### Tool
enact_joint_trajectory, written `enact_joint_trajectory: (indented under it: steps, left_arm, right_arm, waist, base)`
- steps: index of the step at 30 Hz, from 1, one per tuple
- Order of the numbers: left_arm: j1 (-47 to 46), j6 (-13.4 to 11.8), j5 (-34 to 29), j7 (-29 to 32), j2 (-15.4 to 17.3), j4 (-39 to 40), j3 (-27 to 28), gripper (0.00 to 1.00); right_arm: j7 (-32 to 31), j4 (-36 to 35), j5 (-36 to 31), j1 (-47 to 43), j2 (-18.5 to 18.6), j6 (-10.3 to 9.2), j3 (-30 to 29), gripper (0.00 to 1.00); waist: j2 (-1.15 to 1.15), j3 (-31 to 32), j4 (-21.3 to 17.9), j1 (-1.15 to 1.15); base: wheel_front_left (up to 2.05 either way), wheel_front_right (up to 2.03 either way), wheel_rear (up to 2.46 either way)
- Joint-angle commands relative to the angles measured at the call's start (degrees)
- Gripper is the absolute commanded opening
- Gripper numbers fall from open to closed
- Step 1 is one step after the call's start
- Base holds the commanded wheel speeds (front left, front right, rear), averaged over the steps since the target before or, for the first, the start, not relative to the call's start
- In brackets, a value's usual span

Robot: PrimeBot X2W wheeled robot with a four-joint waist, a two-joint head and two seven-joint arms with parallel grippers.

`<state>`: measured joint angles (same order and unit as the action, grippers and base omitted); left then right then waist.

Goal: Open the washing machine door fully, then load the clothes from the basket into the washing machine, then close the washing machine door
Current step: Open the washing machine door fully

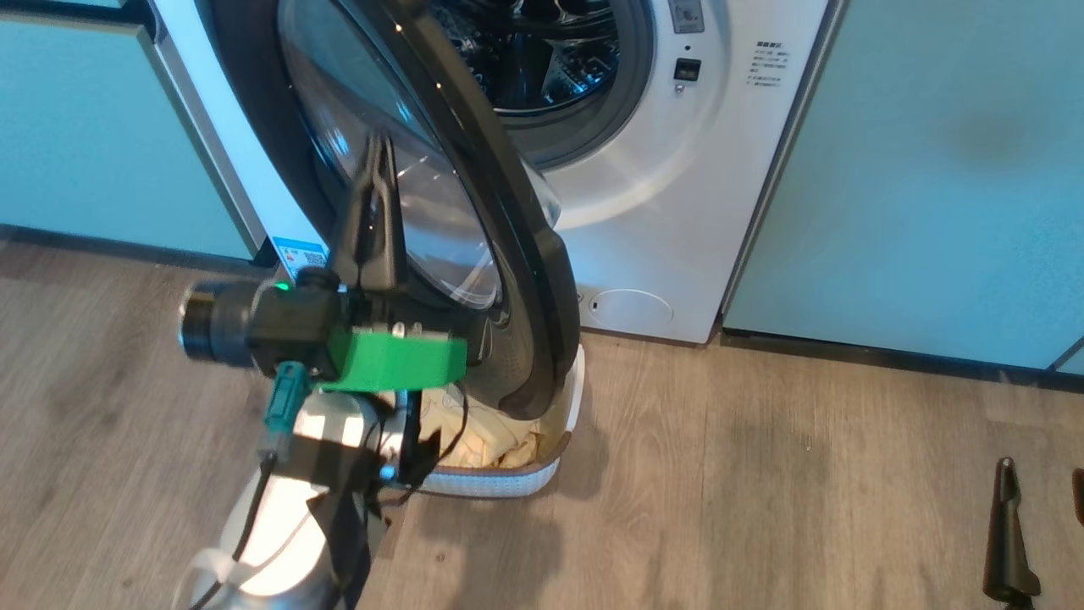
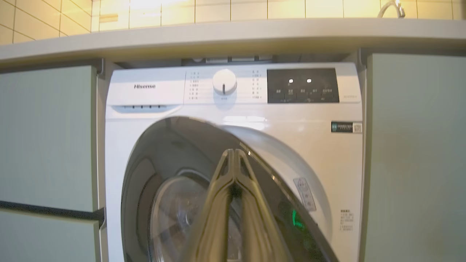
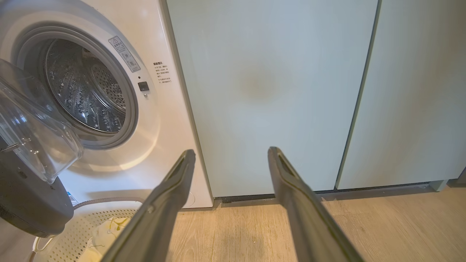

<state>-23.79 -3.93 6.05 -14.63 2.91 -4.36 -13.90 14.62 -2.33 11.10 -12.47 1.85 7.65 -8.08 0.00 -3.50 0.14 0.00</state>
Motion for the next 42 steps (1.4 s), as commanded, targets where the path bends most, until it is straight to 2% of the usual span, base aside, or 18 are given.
enact_joint_trajectory:
  steps: [1, 7, 12, 18, 23, 31, 42]
  left_arm:
    - [-3.03, -0.35, -0.69, -0.37, 1.20, 3.39, 1.73, 0.00]
    - [-5.37, 0.62, -0.06, 0.05, 0.44, 9.19, -3.94, 0.00]
    - [-6.33, 1.82, 4.61, 2.07, 0.04, 8.31, -12.03, 0.00]
    - [-7.37, -0.11, 14.82, 2.90, -0.01, 2.31, -22.01, 0.00]
    - [-9.16, -2.05, 21.14, 2.55, -0.02, -5.14, -27.24, 0.00]
    - [-13.09, -5.13, 28.23, 1.17, -0.02, -14.47, -30.44, 0.00]
    - [-15.76, -7.88, 33.96, 0.10, -0.02, -19.79, -31.87, 0.00]
  right_arm:
    - [0.38, -1.43, 0.03, 2.22, 1.03, -0.16, 0.91, 1.00]
    - [0.38, -1.27, -0.02, 1.82, 1.03, -0.16, 1.06, 1.00]
    - [0.38, -1.20, -0.37, 1.86, 1.03, -0.16, 1.78, 1.00]
    - [0.38, -0.97, -1.30, 1.88, 1.03, -0.16, 2.59, 1.00]
    - [0.38, -1.01, -1.83, 1.86, 1.03, -0.16, 2.64, 1.00]
    - [0.38, -1.19, -2.17, 2.26, 1.03, -0.16, 2.39, 1.00]
    - [0.38, -1.13, -2.08, 2.34, 1.03, -0.16, 2.28, 1.00]
  waist:
    - [0.00, 0.30, -0.18, 0.00]
    - [0.00, 0.78, -0.87, 0.00]
    - [0.00, 0.90, -1.73, 0.00]
    - [0.00, 1.04, -2.88, 0.00]
    - [0.00, 0.95, -3.48, 0.00]
    - [0.00, 0.34, -3.54, 0.00]
    - [0.00, 0.03, -3.21, 0.00]
  base:
    - [0.00, 0.00, 0.00]
    - [0.00, 0.00, 0.00]
    - [0.00, 0.00, 0.00]
    - [0.00, 0.00, 0.00]
    - [0.00, 0.00, 0.00]
    - [0.00, 0.00, 0.00]
    - [0.00, 0.00, 0.00]
